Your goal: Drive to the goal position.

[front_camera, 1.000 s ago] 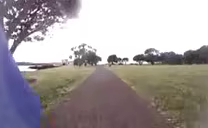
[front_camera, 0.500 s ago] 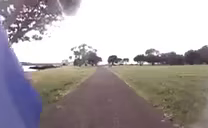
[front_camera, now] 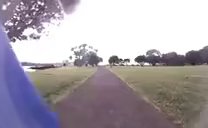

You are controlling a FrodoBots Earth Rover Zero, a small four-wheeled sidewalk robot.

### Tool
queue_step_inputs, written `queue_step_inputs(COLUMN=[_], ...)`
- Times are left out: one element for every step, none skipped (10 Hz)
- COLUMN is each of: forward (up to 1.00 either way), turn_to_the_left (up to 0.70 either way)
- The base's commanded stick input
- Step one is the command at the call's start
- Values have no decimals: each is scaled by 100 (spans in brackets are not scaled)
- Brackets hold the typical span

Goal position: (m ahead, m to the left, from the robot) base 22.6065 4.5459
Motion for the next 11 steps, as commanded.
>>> queue_step_inputs(forward=[70, 70, 70, 70, 70, 70, 70, 70, 70, 70, 70], turn_to_the_left=[0, 0, 0, 0, 0, 0, 0, 0, 0, 0, 0])
